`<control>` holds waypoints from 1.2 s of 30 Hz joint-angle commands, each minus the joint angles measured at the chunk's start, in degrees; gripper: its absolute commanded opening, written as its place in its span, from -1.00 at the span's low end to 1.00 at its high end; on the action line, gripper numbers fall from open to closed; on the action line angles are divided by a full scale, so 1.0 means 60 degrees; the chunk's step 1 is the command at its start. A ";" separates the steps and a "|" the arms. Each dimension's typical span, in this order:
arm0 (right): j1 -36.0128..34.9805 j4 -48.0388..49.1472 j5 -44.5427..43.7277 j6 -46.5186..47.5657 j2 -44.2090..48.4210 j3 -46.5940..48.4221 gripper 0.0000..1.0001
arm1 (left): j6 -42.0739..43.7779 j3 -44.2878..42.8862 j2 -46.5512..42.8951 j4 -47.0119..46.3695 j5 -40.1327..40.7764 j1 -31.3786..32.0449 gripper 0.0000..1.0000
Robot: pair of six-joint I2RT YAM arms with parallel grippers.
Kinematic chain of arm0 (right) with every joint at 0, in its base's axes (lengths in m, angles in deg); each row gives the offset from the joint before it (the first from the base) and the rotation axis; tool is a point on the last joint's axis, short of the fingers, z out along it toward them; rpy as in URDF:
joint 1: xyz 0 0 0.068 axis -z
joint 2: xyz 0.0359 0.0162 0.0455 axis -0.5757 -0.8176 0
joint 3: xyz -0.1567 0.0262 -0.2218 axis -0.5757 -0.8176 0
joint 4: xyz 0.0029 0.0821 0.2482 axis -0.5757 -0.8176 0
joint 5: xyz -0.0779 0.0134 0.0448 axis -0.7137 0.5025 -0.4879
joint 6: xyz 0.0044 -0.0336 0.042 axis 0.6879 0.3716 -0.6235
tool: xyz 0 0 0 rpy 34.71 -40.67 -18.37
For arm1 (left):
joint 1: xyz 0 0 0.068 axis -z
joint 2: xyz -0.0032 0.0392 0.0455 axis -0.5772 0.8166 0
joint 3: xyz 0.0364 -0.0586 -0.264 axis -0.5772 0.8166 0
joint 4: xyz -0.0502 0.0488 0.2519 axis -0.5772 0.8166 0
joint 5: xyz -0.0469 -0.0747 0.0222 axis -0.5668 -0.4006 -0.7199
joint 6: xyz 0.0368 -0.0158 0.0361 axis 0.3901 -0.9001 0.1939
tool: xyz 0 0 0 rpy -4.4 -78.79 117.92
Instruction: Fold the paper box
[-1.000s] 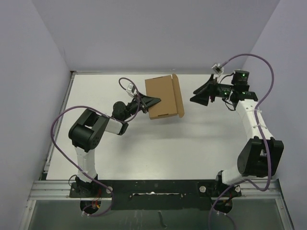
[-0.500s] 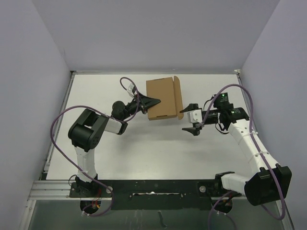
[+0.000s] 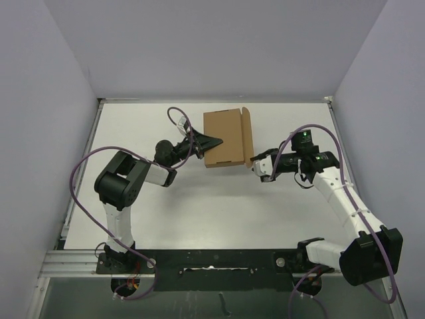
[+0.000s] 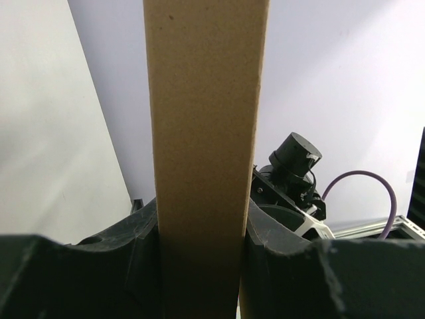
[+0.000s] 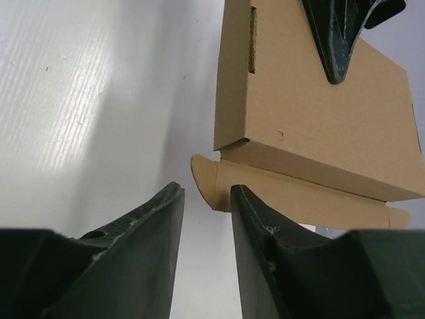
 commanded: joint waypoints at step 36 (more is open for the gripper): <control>-0.1079 0.0541 -0.1567 -0.2268 -0.1303 0.0659 -1.00 | 0.1931 -0.0426 -0.0674 0.1188 -0.0798 -0.0041 -0.74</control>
